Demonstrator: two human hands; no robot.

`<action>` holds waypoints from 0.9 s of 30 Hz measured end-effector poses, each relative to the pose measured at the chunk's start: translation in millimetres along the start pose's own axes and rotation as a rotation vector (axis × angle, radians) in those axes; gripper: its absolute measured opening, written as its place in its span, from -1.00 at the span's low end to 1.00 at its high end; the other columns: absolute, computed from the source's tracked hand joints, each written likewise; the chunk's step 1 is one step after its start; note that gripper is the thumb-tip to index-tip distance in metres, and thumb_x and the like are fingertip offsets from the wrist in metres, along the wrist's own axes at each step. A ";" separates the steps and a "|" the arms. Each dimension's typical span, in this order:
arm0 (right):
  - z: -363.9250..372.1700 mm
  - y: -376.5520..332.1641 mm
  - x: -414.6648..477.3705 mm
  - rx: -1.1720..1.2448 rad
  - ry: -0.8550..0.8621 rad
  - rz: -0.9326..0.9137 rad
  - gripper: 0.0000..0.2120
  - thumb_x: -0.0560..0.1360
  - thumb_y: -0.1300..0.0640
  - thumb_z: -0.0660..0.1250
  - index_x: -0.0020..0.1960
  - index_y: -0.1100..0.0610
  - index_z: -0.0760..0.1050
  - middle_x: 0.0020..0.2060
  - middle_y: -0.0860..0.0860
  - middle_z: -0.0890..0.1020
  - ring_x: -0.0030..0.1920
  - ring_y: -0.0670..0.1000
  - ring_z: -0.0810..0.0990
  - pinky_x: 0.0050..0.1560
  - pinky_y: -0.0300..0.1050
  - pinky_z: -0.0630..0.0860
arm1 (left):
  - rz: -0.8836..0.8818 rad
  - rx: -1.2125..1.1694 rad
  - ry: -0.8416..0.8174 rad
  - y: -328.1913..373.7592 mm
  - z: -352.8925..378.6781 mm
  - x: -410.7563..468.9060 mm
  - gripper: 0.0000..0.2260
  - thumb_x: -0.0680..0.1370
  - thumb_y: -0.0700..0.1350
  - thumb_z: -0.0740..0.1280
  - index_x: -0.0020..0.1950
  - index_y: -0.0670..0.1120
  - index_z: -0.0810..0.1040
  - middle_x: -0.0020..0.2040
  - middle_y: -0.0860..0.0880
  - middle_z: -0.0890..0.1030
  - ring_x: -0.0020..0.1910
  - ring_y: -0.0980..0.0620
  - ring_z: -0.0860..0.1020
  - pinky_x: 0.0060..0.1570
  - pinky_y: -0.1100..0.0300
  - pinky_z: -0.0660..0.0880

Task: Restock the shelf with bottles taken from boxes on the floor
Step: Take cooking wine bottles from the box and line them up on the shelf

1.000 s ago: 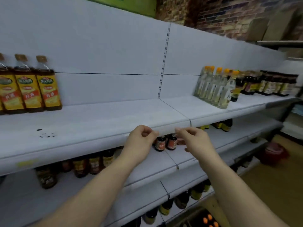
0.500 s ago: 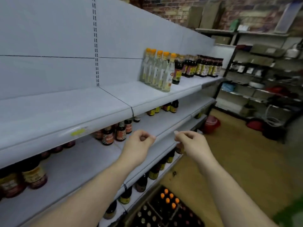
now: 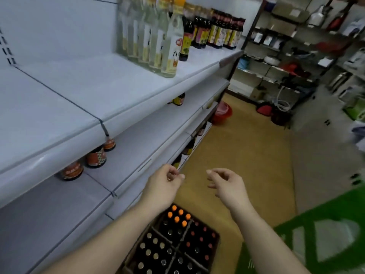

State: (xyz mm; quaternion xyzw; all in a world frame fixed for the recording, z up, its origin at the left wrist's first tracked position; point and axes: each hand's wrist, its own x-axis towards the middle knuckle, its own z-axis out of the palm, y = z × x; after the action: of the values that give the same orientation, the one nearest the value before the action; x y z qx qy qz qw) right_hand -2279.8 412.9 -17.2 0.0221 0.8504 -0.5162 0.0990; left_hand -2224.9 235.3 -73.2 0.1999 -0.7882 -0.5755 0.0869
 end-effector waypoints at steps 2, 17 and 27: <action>8.9 15.5 13.7 -0.017 0.010 0.059 -0.81 0.56 -0.10 0.43 0.08 -0.01 0.64 -0.03 -0.07 0.71 -0.16 -0.10 0.72 0.00 0.01 0.65 | -0.031 0.015 -0.034 -15.9 7.3 17.5 -0.90 0.58 0.08 0.40 -0.04 0.09 0.55 -0.10 0.09 0.59 -0.10 0.07 0.58 -0.07 0.09 0.54; 49.3 150.0 81.4 -0.140 -0.184 0.344 -0.92 0.58 0.02 0.43 0.02 0.00 0.64 -0.10 -0.04 0.72 -0.09 -0.03 0.71 0.01 -0.02 0.64 | -0.277 0.098 -0.084 -142.7 77.6 72.3 -0.87 0.60 0.03 0.39 0.06 0.02 0.54 -0.08 0.08 0.59 -0.08 0.12 0.59 -0.11 0.18 0.51; 97.9 291.9 103.0 -0.339 -0.497 0.282 -0.90 0.57 0.05 0.43 0.08 -0.04 0.60 -0.20 0.00 0.74 -0.19 0.08 0.72 -0.08 0.04 0.64 | -0.569 0.120 0.172 -289.7 133.1 13.5 -0.93 0.61 0.04 0.38 -0.02 0.09 0.53 -0.09 0.10 0.58 -0.09 0.05 0.59 -0.14 0.06 0.58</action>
State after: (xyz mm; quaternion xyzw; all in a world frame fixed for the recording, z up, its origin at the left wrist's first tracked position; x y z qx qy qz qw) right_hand -2325.7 455.9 -335.8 -0.0037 0.8626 -0.3380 0.3763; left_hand -2223.7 271.2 -390.4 0.4655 -0.7230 -0.5100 -0.0235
